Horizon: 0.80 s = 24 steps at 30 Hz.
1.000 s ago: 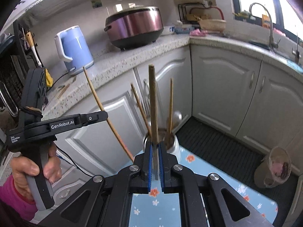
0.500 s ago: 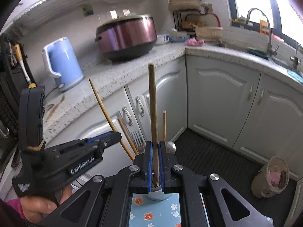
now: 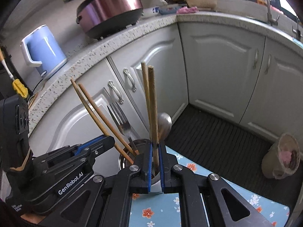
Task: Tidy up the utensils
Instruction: 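Lower the chopsticks into the jar with both tools, then open both tools to release the chopsticks in the jar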
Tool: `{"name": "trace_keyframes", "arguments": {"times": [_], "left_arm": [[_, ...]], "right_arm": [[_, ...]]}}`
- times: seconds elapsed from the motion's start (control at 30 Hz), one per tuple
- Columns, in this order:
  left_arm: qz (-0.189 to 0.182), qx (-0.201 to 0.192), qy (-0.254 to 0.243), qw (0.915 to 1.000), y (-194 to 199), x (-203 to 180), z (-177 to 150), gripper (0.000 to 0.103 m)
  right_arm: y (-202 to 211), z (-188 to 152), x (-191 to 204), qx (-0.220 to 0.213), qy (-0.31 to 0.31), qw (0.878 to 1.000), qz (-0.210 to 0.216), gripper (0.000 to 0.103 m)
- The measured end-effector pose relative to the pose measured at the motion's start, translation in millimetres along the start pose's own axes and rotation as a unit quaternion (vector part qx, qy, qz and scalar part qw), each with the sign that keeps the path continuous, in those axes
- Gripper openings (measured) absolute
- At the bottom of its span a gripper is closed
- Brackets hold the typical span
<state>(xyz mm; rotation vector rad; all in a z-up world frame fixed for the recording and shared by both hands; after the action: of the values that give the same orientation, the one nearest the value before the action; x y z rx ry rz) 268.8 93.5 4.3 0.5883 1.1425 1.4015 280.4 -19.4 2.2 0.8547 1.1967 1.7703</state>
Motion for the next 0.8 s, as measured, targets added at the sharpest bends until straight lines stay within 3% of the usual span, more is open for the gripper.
{"name": "trace_keyframes", "arguments": {"times": [0.43, 0.5, 0.6, 0.67, 0.73, 0.8], "left_arm": [[-0.001, 0.020, 0.015, 0.9997, -15.2, 6.1, -10.2, 0.006], [0.001, 0.024, 0.016, 0.9996, -16.4, 7.7, -11.8, 0.008], [0.011, 0.027, 0.016, 0.9994, -17.0, 10.0, -14.5, 0.018], [0.013, 0.030, 0.018, 0.9993, -16.8, 11.7, -17.4, 0.030], [0.016, 0.027, 0.017, 0.9993, -14.2, 12.8, -19.8, 0.039], [0.020, 0.023, 0.016, 0.9994, -10.1, 13.5, -22.2, 0.040]], "right_arm": [[-18.2, -13.6, -14.7, 0.016, -0.022, 1.000, 0.008, 0.006], [-18.0, -15.3, -15.0, 0.018, -0.022, 1.000, 0.007, 0.006], [-16.5, -19.0, -16.3, 0.021, -0.025, 0.999, 0.007, 0.006], [-13.8, -22.3, -18.9, 0.020, -0.030, 0.999, 0.006, 0.011], [-10.2, -25.0, -20.4, 0.016, -0.037, 0.999, 0.009, 0.029], [-4.7, -30.9, -21.5, 0.010, -0.039, 0.999, 0.012, 0.034]]}}
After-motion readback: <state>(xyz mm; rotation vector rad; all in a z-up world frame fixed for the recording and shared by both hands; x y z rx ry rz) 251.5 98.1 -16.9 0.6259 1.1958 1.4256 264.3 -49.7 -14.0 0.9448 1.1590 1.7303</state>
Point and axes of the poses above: each gripper's, at about its wrist camera, not at the fingertips, and y roughly against the way its jaws point, x to its left, z to its top, the point moved 9 cm from there along -y, roughly the way its jaws point, and after that the axes turned 14 degrees about x, right-handed, at the moved point
